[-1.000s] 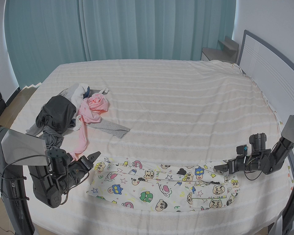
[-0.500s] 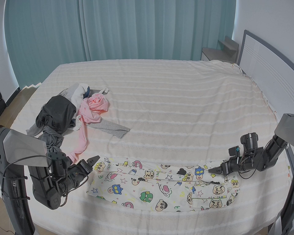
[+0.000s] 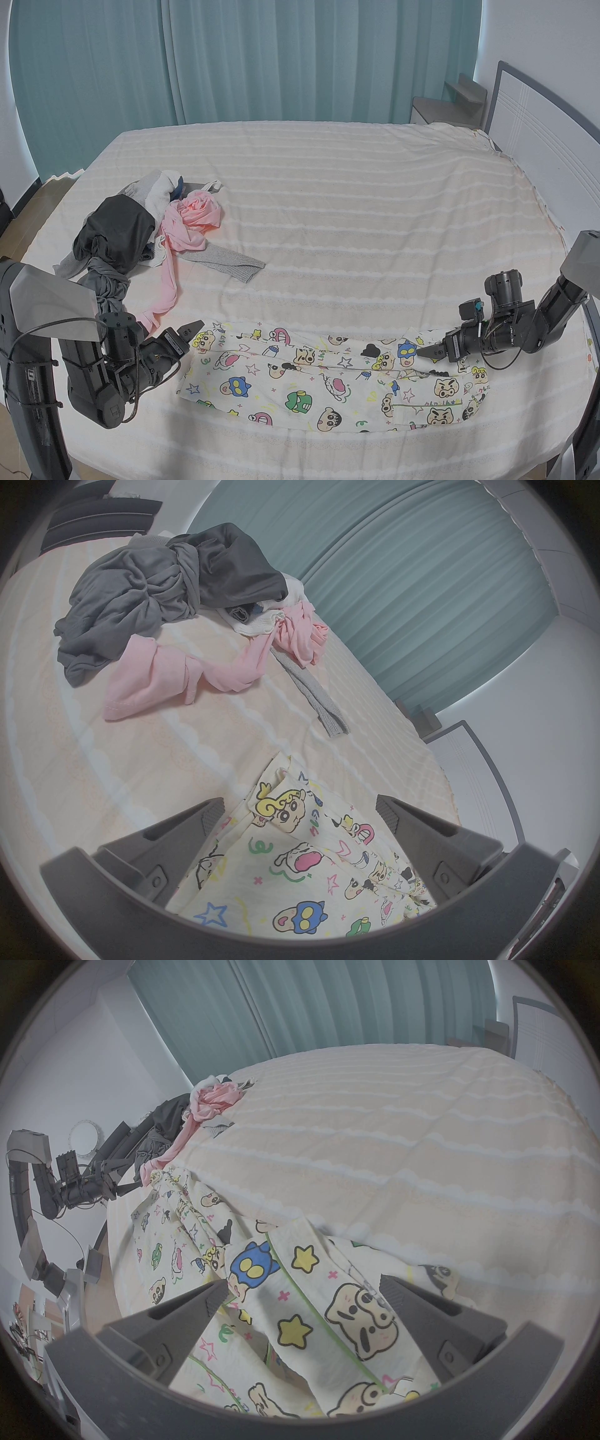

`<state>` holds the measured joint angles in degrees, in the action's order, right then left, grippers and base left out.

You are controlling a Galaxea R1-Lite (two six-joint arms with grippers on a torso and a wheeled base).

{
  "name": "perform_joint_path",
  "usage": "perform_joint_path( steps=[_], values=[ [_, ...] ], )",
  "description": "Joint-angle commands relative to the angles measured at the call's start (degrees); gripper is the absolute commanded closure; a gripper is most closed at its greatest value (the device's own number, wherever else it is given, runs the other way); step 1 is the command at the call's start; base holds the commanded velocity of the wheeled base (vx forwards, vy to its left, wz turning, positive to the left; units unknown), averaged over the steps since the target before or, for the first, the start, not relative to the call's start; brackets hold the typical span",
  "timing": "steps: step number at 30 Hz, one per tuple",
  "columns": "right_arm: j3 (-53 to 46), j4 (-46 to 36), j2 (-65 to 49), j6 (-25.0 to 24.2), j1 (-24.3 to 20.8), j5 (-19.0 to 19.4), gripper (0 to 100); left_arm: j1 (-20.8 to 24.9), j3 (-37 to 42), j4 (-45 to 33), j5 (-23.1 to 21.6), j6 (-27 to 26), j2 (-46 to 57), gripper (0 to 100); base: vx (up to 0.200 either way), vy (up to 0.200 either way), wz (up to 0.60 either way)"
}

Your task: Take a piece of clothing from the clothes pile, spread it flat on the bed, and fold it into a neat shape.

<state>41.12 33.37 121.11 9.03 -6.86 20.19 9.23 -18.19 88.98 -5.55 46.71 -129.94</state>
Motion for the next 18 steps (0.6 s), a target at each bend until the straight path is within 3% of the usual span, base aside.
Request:
perform_joint_path(
  steps=[1,16,17,18],
  values=[
    [1.95,0.03,4.31,-0.16,0.10,-0.15,0,0.00,-0.09,1.02,0.01,-0.13,-0.67,0,0.000,0.000,0.00],
    [2.83,-0.06,6.15,-0.24,2.21,0.20,0,0.00,0.00,1.02,0.10,-0.13,-0.75,0,0.000,0.000,0.00],
    [2.74,-0.06,6.15,-0.24,2.12,0.20,100,0.00,0.00,1.02,0.01,-0.13,-0.75,0,0.000,0.000,0.00],
    [2.56,0.03,6.15,-0.33,2.03,0.29,100,0.00,0.00,1.02,0.10,-0.13,-0.75,0,0.000,0.000,0.00]
  ],
)
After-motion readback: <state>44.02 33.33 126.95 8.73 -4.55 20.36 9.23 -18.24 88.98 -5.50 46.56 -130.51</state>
